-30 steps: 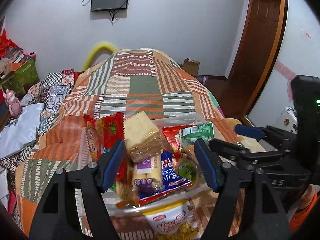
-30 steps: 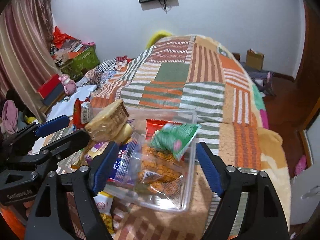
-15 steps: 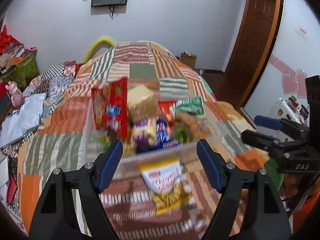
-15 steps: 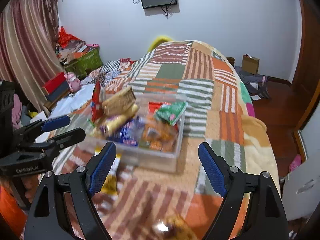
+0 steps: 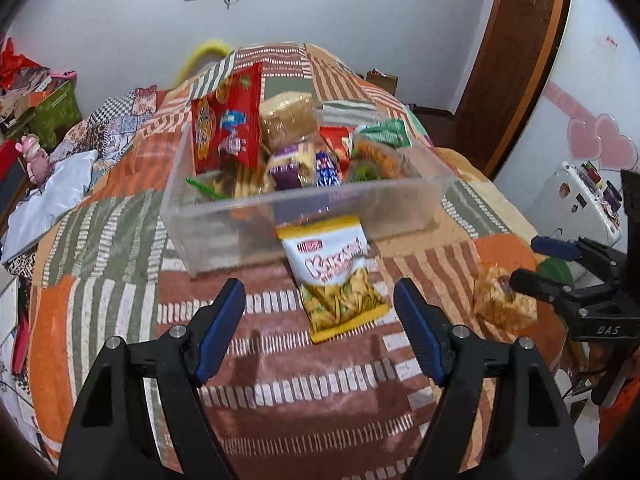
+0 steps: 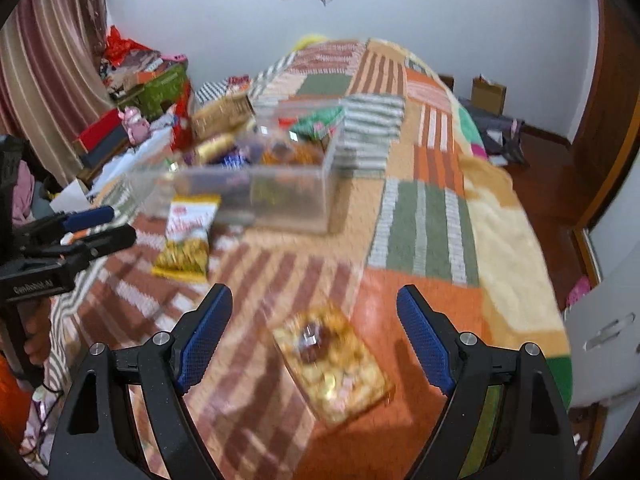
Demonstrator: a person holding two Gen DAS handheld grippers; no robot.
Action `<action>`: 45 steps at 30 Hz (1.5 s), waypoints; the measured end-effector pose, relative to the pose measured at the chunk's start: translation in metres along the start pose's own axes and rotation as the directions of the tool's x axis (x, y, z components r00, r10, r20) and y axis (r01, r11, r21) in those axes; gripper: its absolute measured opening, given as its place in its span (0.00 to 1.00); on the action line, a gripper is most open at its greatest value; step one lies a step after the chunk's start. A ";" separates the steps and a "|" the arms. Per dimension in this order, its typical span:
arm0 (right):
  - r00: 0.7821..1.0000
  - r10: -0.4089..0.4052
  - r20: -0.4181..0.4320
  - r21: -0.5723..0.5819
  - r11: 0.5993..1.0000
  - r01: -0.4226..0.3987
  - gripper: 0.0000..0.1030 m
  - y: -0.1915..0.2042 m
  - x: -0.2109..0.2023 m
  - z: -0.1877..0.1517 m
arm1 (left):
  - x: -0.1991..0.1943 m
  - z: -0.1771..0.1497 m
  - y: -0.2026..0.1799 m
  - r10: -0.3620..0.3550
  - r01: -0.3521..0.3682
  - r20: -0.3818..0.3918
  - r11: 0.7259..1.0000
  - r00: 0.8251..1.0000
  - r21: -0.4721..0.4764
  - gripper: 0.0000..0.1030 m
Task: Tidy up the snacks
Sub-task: 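Grasp the white Kakabi bag with the left gripper while the right grasps the clear nut-cake pack, then carry the Kakabi bag and nut-cake pack over the box and lower them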
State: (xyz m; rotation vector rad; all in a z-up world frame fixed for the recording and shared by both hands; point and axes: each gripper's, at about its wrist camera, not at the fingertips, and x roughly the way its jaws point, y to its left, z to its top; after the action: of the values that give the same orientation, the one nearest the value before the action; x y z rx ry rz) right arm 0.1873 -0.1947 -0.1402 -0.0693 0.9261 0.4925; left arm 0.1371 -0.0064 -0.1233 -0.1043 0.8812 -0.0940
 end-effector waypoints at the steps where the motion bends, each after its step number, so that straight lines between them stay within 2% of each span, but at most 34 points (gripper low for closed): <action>1: 1.000 0.006 -0.016 0.008 1.000 -0.006 0.80 -0.003 0.004 -0.004 | 0.002 -0.002 0.000 -0.003 0.003 -0.008 1.000 1.000 -0.004 0.75; 7: 0.995 0.049 -0.090 0.051 0.998 -0.044 0.80 -0.009 0.020 -0.021 | 0.016 -0.008 -0.001 -0.002 0.001 -0.053 1.000 0.999 -0.016 0.75; 12: 0.994 0.061 -0.095 0.048 0.997 -0.057 0.78 -0.007 0.023 -0.029 | 0.027 -0.006 -0.003 0.003 -0.004 -0.077 1.000 0.997 -0.016 0.75; 13: 0.994 0.056 -0.094 0.046 0.998 -0.052 0.70 -0.007 0.023 -0.029 | 0.030 -0.005 -0.003 0.004 -0.006 -0.083 1.000 0.997 -0.017 0.75; 14: 0.994 0.056 -0.095 0.049 0.997 -0.052 0.58 -0.008 0.023 -0.029 | 0.033 -0.004 -0.003 0.005 -0.007 -0.087 1.000 0.996 -0.018 0.75; 17: 0.993 0.092 -0.080 0.074 0.994 -0.086 0.46 -0.013 0.021 -0.028 | 0.042 -0.001 -0.004 0.004 -0.006 -0.101 1.000 0.995 -0.024 0.75; 19: 0.994 0.088 -0.070 0.071 0.994 -0.083 0.44 -0.012 0.020 -0.026 | 0.048 0.003 -0.005 0.009 -0.011 -0.109 1.000 0.994 -0.022 0.75; 32: 0.997 0.074 -0.001 0.068 0.995 -0.073 0.42 -0.011 0.019 -0.005 | 0.088 0.021 -0.012 -0.011 0.006 -0.158 0.999 0.987 -0.036 0.75; 36: 0.997 0.070 0.014 0.072 0.995 -0.070 0.42 -0.011 0.020 0.001 | 0.094 0.022 -0.012 -0.014 0.008 -0.160 0.999 0.987 -0.037 0.57; 45: 0.996 0.079 0.044 0.073 0.994 -0.082 0.42 -0.006 0.016 0.010 | 0.077 0.013 -0.008 -0.036 0.031 -0.122 0.999 0.992 -0.043 0.53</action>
State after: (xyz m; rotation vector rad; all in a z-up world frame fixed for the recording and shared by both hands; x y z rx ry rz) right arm 0.2056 -0.1916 -0.1473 0.0461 0.9091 0.5320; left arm 0.1955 -0.0237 -0.1728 -0.1528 1.0050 -0.1153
